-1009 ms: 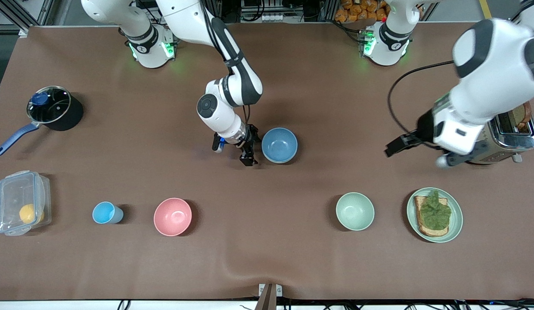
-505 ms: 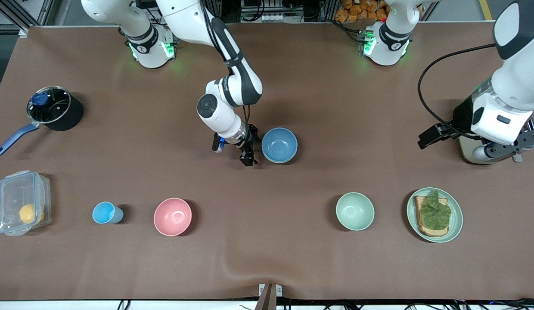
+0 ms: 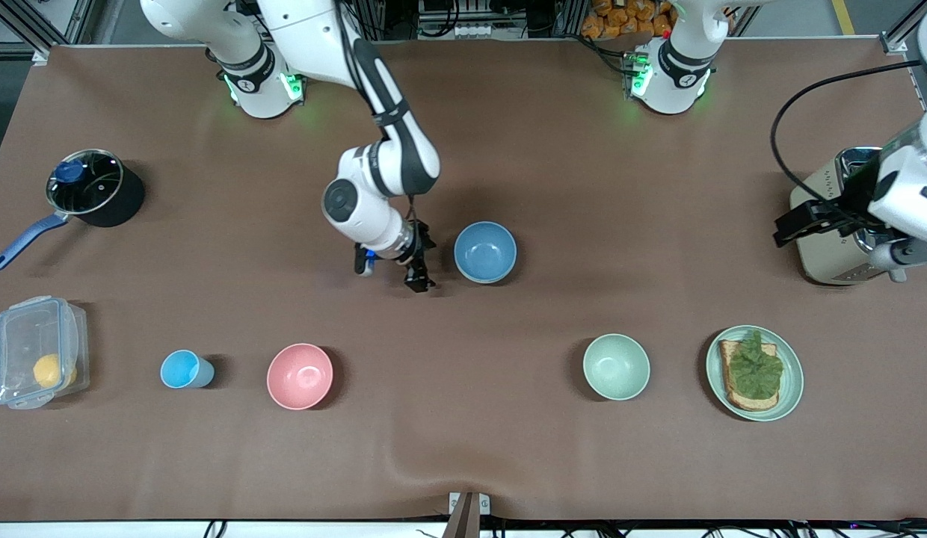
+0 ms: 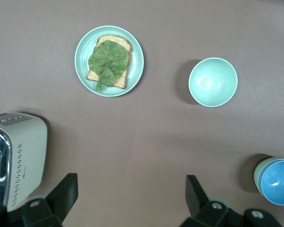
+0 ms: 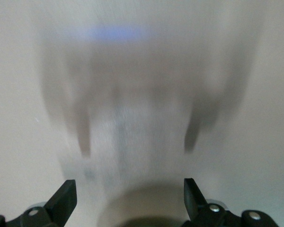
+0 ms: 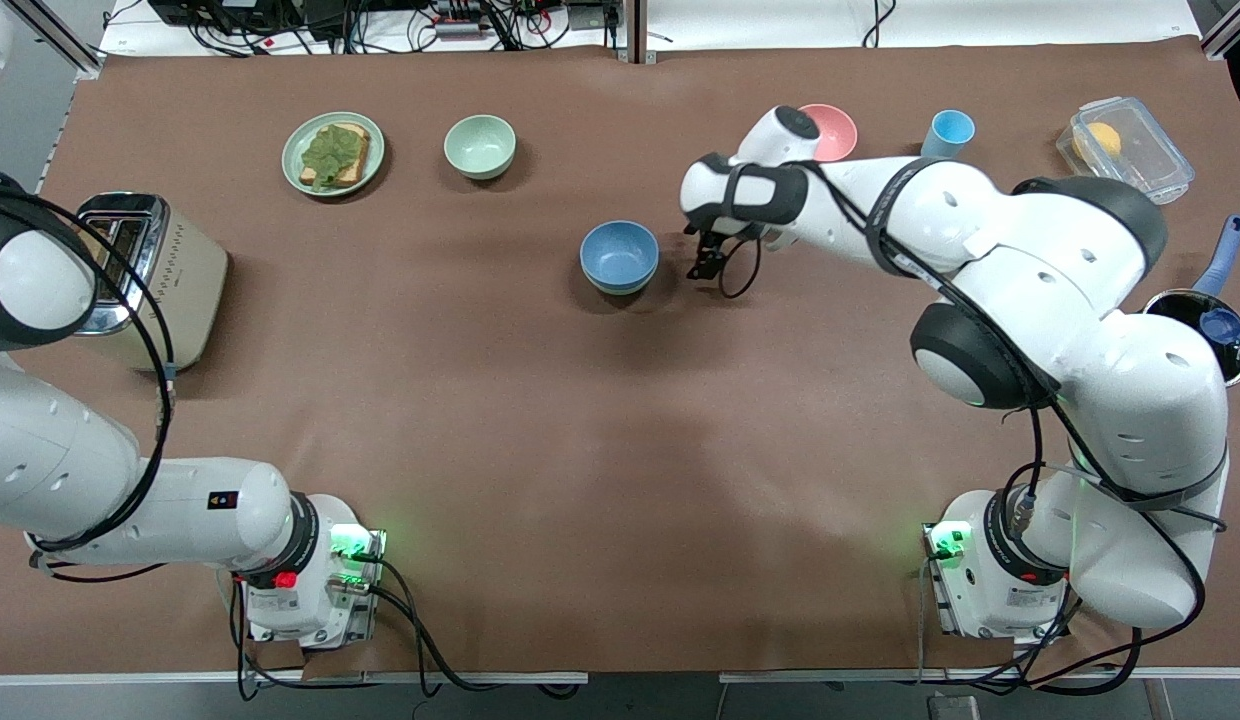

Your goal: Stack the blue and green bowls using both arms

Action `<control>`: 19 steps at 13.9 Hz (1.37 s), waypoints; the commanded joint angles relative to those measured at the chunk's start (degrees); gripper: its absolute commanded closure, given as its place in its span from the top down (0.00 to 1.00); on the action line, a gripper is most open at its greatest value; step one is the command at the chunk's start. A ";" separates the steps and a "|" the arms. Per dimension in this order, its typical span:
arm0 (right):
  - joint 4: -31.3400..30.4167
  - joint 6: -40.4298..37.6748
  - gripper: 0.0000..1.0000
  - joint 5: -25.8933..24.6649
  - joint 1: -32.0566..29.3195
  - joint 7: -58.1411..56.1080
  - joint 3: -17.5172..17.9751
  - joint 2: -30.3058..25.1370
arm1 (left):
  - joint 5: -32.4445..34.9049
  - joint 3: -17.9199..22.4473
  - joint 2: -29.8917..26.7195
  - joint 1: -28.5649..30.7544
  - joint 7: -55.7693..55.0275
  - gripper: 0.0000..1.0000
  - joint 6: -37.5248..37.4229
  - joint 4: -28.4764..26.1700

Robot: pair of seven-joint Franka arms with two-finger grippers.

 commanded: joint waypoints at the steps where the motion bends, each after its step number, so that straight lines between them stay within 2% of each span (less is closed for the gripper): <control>1: -4.42 -8.90 1.00 -0.63 -0.07 -6.88 -5.61 -6.51 | 0.87 0.47 -1.02 -1.16 1.07 1.00 -1.28 0.42; 6: -3.37 -26.05 1.00 -9.33 0.10 -13.29 -17.03 -9.33 | 1.31 0.47 -3.22 -2.39 2.39 1.00 -1.28 -0.02; 10: 1.37 -39.67 1.00 -14.07 -2.08 -23.66 -25.48 -10.03 | 0.69 0.47 -2.96 -2.04 2.83 1.00 -1.28 -0.11; 12: 4.88 -45.13 1.00 -18.71 -7.43 -29.46 -25.58 -11.61 | 0.78 0.47 -2.96 -2.30 2.57 1.00 -1.28 -0.11; 14: 8.57 -48.83 1.00 -24.43 -10.17 -31.15 -25.32 -12.58 | 0.78 0.39 -2.96 -2.39 2.74 1.00 -1.28 -0.11; 17: 10.08 -50.86 1.00 -29.54 -14.38 -36.58 -25.32 -17.22 | 0.78 0.30 -3.05 -2.57 2.65 1.00 -1.28 -0.11; 19: 12.70 -53.14 1.00 -30.08 -18.51 -43.08 -24.88 -17.95 | 0.87 0.30 -3.05 -2.65 2.57 1.00 -1.28 -0.11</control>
